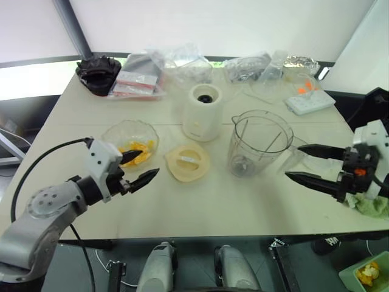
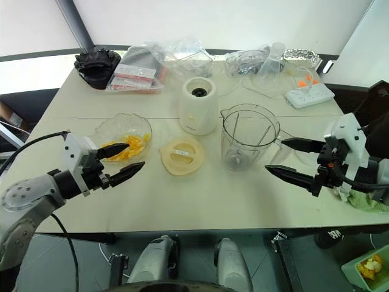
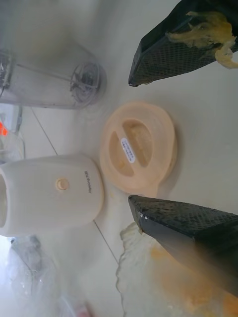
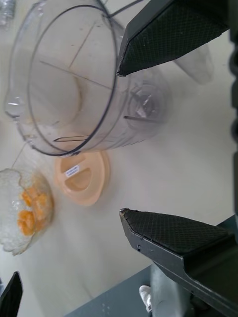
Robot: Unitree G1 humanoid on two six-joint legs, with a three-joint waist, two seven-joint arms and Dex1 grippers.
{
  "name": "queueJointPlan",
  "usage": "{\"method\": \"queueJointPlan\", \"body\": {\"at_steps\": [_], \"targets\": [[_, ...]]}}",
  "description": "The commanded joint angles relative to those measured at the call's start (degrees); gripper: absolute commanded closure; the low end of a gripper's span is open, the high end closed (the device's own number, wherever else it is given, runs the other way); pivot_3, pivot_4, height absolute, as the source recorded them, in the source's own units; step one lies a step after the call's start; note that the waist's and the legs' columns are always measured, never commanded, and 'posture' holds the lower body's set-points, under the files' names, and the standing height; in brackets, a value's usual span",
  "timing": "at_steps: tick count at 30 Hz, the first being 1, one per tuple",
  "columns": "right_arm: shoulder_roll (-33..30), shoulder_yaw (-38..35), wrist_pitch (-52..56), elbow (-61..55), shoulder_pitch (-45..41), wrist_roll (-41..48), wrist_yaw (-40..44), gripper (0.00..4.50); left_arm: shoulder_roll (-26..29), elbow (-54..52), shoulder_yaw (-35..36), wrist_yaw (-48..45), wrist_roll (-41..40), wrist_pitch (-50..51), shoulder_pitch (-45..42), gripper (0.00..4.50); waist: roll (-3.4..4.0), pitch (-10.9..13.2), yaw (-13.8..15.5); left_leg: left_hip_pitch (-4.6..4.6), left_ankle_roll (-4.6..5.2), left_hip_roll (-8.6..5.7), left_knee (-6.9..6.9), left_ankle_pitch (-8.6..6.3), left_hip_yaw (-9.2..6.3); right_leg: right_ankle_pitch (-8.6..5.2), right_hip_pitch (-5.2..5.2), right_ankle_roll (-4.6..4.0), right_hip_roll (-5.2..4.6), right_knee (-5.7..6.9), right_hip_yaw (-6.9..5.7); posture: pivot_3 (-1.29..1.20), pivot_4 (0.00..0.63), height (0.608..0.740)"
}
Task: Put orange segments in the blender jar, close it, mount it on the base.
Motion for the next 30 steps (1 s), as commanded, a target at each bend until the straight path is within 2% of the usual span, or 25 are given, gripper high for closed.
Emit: {"method": "queueJointPlan", "body": {"at_steps": [1,16,25,30], "targets": [[0.03,-0.14,0.19,-1.76,-1.17,1.42,-0.92,0.05,-0.38,-0.17,-0.01,-0.15,0.12,-1.96,-0.75,0.83,0.0,0.0,0.0,0.0,0.0,0.0,-0.01,0.0,0.0,0.0,0.0,0.0,0.0,0.0,0.0,0.0,0.15,0.74],[1.01,3.4,0.33,-2.58,-4.38,2.72,-4.2,0.05,0.21,1.67,-1.69,1.67,0.91,-0.62,-3.7,0.83,0.0,0.0,-0.01,-0.02,0.0,-0.01,-0.02,0.0,0.01,0.0,-0.02,0.0,-0.01,-0.03,0.0,0.0,0.15,0.74],[2.05,5.48,0.15,-2.79,-6.7,3.11,-6.63,0.05,6.83,7.39,0.66,-2.19,0.69,1.12,-7.42,0.83,-0.01,0.01,0.01,-0.06,0.0,-0.01,-0.04,0.0,0.02,0.0,-0.06,0.0,-0.04,-0.03,0.0,0.0,0.15,0.74],[2.73,6.72,-0.35,-2.92,-7.48,3.1,-7.57,0.05,17.74,21.52,-3.26,-17.53,3.21,-2.91,-16.77,0.83,-0.01,0.02,0.01,-0.15,-0.02,-0.01,-0.06,-0.01,0.03,0.01,-0.26,-0.01,-0.11,-0.03,-0.03,0.0,0.15,0.74]]}}
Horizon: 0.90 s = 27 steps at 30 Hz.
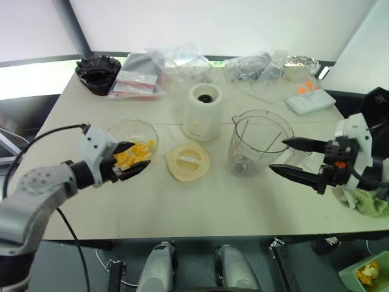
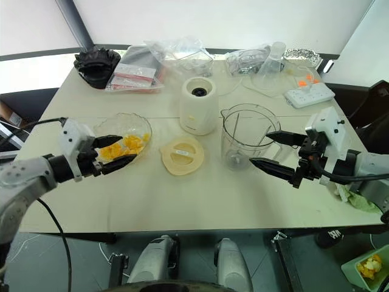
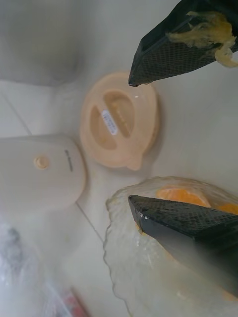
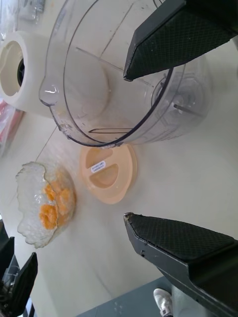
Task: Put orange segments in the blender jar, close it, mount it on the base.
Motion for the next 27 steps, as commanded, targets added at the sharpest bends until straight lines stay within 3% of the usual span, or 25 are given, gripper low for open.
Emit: {"method": "queueJointPlan", "body": {"at_steps": [1,6,13,16,19,27], "targets": [[0.69,-0.14,-1.02,-1.49,-1.08,0.54,-0.6,0.05,6.34,9.76,-3.13,-11.28,3.29,-4.62,-8.17,0.83,0.01,0.01,0.0,-0.03,-0.01,0.0,-0.01,0.0,0.0,0.0,-0.07,0.0,-0.02,0.0,-0.02,0.0,0.15,0.74],[1.6,0.36,-1.31,-2.02,-1.88,0.69,-1.77,0.05,7.72,30.51,-15.6,-23.06,16.04,-17.87,-24.02,0.83,0.06,-0.03,0.06,-0.62,0.04,-0.1,-0.04,0.03,0.34,0.05,-0.65,-0.06,-0.27,0.04,-0.03,0.0,0.15,0.74],[1.98,-0.45,-1.5,-2.82,-1.53,0.55,-2.6,0.05,1.94,64.17,-31.27,-33.47,37.15,-47.45,-44.43,0.83,-0.12,0.07,0.21,-0.94,0.29,-0.27,0.23,-0.09,0.81,0.07,-0.83,0.02,0.07,0.08,-0.06,0.0,0.15,0.74],[1.78,-0.85,-1.46,-2.79,-1.52,0.65,-2.67,0.05,-1.25,78.45,-36.8,-29.22,47.02,-58.76,-53.14,0.83,-0.24,0.1,0.17,-0.94,0.3,-0.22,0.36,-0.09,0.8,0.11,-0.81,0.1,0.19,0.13,-0.03,0.0,0.15,0.74],[1.91,-0.96,-1.63,-3.25,-1.43,0.45,-3.02,0.05,-4.8,87.6,-38.56,-25.73,51.49,-64.08,-58.73,0.83,-0.35,0.15,0.16,-0.93,0.3,-0.1,0.5,-0.09,0.77,0.16,-0.81,0.21,0.31,0.24,-0.02,0.0,0.15,0.74],[7.01,-5.04,-1.8,-10.73,4.62,2.02,-9.69,0.05,-11.7,98.06,-43.11,-13.99,62.66,-70.56,-63.3,0.83,-0.47,0.17,0.13,-0.87,0.3,-0.01,0.57,-0.09,0.69,0.32,-0.86,0.57,0.41,0.65,-0.01,0.0,0.15,0.74]]}}
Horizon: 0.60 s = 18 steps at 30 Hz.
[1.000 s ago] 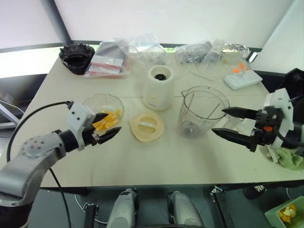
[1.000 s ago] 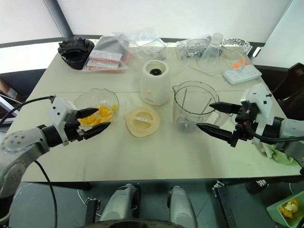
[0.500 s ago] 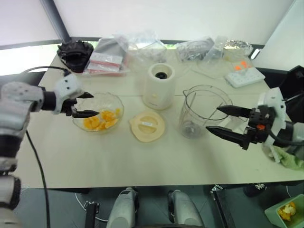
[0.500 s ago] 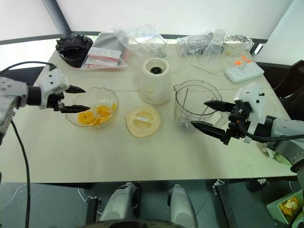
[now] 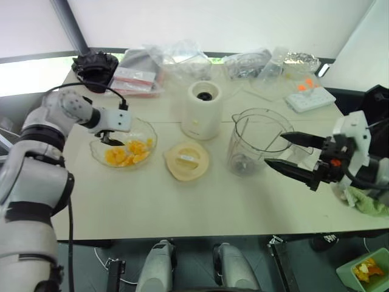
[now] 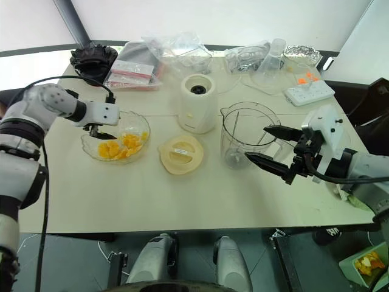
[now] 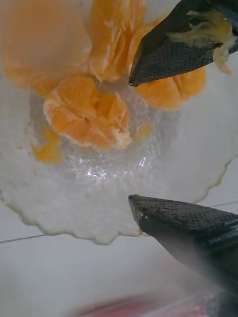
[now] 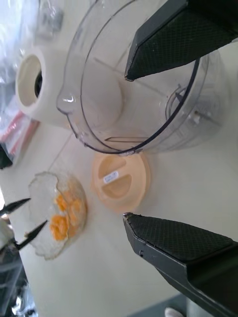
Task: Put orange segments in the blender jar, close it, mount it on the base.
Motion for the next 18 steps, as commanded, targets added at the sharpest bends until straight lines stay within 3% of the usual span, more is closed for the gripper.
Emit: {"method": "queueJointPlan", "body": {"at_steps": [1,6,10,18], "targets": [[2.59,-4.02,-1.14,-5.22,3.06,1.58,-3.31,0.05,-0.93,2.19,-1.3,4.09,4.08,0.2,-1.82,0.83,-0.08,0.05,0.0,0.01,0.0,-0.01,0.05,0.0,-0.02,-0.02,-0.03,0.07,0.0,0.15,0.0,0.0,0.15,0.74],[3.64,-4.61,-1.36,-7.38,5.65,2.7,-4.97,0.05,-4.9,4.02,-2.27,7.17,7.81,5.94,-3.17,0.83,-0.11,0.07,-0.04,0.01,0.0,0.03,0.35,0.0,-0.1,0.02,0.0,0.16,0.06,0.34,-0.01,0.0,0.15,0.74],[1.22,-4.01,-0.99,-5.89,4.21,3.36,-3.45,0.05,-7.07,4.47,-5.67,9.52,12.78,6.9,-4.61,0.83,-0.16,0.08,-0.07,0.01,0.0,0.05,0.67,0.0,-0.07,-0.04,0.13,-0.01,0.02,0.34,0.02,0.0,0.15,0.74],[-2.91,-3.17,-0.33,-2.49,0.61,4.2,-0.95,0.05,-10.51,5.22,-4.85,10.97,14.31,9.63,-3.59,0.83,-0.21,0.08,0.01,-0.03,0.0,0.03,0.66,0.0,-0.07,0.06,0.12,0.17,0.02,0.33,0.06,0.0,0.15,0.74]]}}
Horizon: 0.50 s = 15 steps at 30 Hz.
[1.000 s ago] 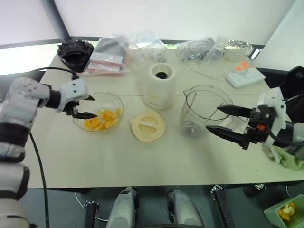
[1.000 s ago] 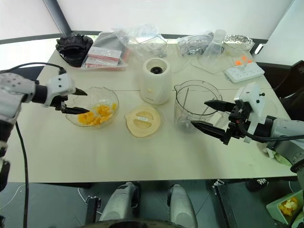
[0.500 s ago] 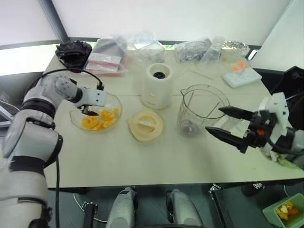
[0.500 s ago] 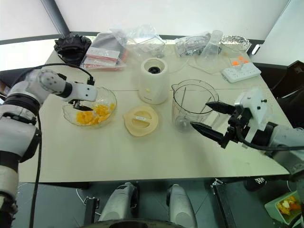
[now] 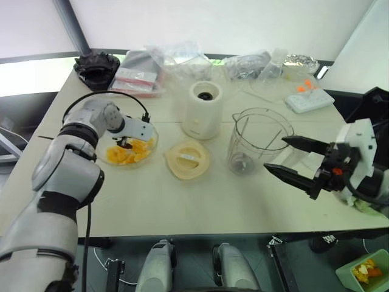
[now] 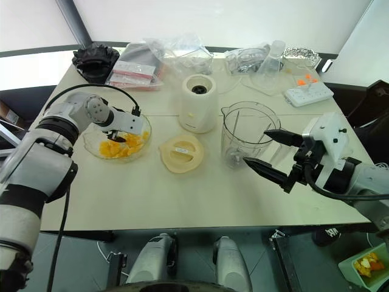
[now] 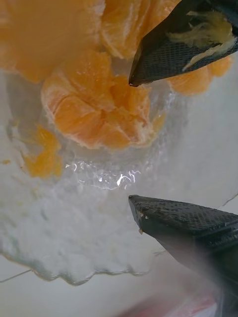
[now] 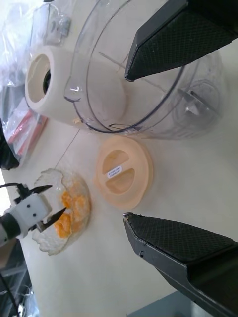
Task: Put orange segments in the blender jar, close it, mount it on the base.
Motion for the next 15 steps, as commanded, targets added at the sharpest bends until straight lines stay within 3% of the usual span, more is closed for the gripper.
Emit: {"method": "queueJointPlan", "body": {"at_steps": [1,13,15], "targets": [[-1.35,-0.44,-0.24,0.31,-1.25,1.12,0.77,0.05,-0.47,0.09,0.6,1.23,0.34,1.46,0.23,0.83,0.0,0.0,-0.03,-0.01,0.01,-0.01,0.0,0.0,0.0,0.01,0.0,0.02,0.0,0.0,0.0,0.0,0.15,0.74],[-1.86,-1.98,0.13,-0.62,0.44,1.96,0.49,0.05,-1.54,0.1,3.07,-0.31,-0.77,3.22,2.29,0.83,-0.01,0.0,-0.01,0.01,0.01,-0.01,0.02,0.0,0.0,0.03,0.0,0.05,0.0,0.03,0.0,0.0,0.15,0.74],[-1.91,-1.82,0.07,-0.57,0.43,1.84,0.43,0.0,-1.72,0.06,3.4,-0.11,-0.83,3.14,2.55,0.32,-0.01,0.0,-0.03,0.01,0.01,-0.01,0.02,0.0,0.0,0.04,0.0,0.05,0.0,0.03,0.0,0.0,0.15,0.74]]}}
